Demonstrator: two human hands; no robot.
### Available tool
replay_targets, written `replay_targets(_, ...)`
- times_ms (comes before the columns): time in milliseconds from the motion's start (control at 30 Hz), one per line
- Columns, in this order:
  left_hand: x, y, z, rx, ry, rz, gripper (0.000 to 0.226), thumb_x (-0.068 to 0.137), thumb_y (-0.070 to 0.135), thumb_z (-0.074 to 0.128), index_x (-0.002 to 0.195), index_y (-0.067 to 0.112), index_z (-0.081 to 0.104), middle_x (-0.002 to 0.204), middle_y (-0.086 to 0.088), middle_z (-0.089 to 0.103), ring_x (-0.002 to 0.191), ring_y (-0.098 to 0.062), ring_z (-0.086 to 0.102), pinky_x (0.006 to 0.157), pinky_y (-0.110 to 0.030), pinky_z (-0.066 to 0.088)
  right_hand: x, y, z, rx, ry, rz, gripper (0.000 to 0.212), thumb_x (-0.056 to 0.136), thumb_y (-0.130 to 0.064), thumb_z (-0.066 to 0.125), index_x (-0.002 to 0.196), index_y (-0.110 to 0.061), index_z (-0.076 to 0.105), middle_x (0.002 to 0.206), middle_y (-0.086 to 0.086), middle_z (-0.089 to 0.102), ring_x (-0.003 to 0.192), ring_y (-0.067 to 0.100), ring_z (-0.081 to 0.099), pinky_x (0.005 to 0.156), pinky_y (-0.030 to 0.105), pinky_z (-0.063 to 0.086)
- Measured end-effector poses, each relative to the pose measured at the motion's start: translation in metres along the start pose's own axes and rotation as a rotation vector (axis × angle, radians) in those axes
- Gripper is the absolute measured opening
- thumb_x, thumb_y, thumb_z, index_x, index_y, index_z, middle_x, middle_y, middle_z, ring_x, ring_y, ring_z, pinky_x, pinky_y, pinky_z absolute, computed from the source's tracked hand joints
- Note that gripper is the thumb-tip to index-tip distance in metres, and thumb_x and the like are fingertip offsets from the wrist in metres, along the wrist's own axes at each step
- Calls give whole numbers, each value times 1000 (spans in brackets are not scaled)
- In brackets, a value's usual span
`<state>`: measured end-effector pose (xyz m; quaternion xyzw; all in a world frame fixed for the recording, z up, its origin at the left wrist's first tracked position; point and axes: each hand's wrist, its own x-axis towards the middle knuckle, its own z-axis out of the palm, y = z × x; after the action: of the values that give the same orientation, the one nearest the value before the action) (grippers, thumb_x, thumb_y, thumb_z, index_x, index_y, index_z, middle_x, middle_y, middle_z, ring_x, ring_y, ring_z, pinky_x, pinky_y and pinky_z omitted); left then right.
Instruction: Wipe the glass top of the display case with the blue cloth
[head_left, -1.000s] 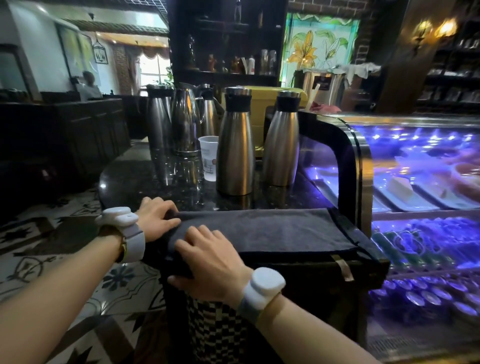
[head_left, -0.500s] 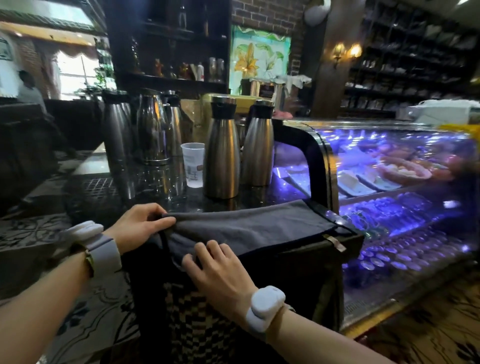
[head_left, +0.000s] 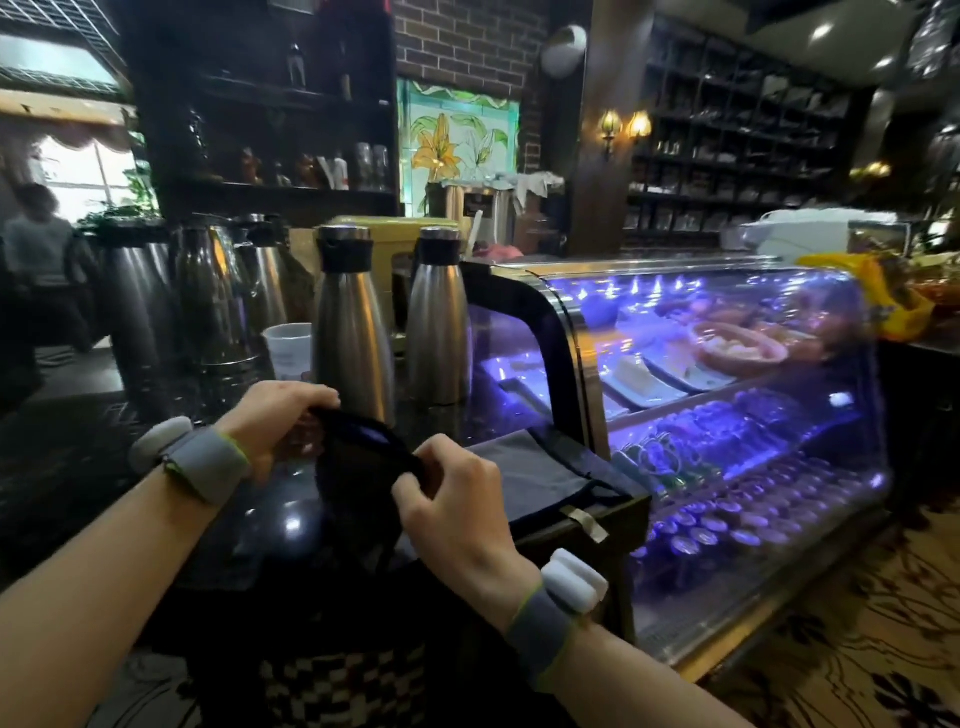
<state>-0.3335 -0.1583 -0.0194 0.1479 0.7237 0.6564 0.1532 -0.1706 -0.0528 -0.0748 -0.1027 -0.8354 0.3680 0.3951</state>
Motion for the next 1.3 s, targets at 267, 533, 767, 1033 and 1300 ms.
replay_targets(267, 63, 8, 179, 83, -63, -51, 32, 82, 4, 59, 53, 10, 45, 24, 3, 32, 18, -11, 31, 29, -12, 31, 49, 105, -88, 44, 57, 348, 35, 75, -29, 63, 48, -16, 45, 45, -4, 45, 59, 16, 46, 63, 30, 37)
replay_targets(533, 81, -34, 239, 429, -90, -11, 20, 88, 28, 56, 76, 13, 63, 66, -6, 66, 49, -18, 49, 48, -23, 38, 55, 163, -130, -211, -86, 422, 25, 69, -42, 56, 64, -18, 57, 77, 2, 69, 85, 26, 64, 77, 34, 51)
replay_targets(767, 18, -42, 176, 1074, 9, 394, 51, 88, 46, 41, 129, 21, 57, 120, -6, 69, 109, -28, 60, 96, -41, 48, 93, 153, -103, -410, -218, -204, 39, 79, -44, 51, 107, -19, 61, 119, 8, 60, 111, 32, 51, 91, 43, 44)
replay_targets(1033, -2, -87, 170, 1412, 63, 80, 69, 91, 60, 20, 152, 27, 14, 163, 5, 14, 145, -27, 17, 120, -38, 12, 105, 194, -50, -613, -791, -109, 74, 84, -73, 19, 148, -38, 16, 164, -2, 9, 151, 24, 1, 118, 53, 9)
replay_targets(1300, -34, -63, 169, 1248, 237, 205, 65, 92, 54, 33, 145, 16, 33, 153, -6, 37, 143, -24, 25, 118, -36, 21, 104, 171, -76, -632, -700, -158, 65, 91, -62, 32, 144, -24, 36, 161, 5, 23, 148, 28, 15, 120, 48, 15)
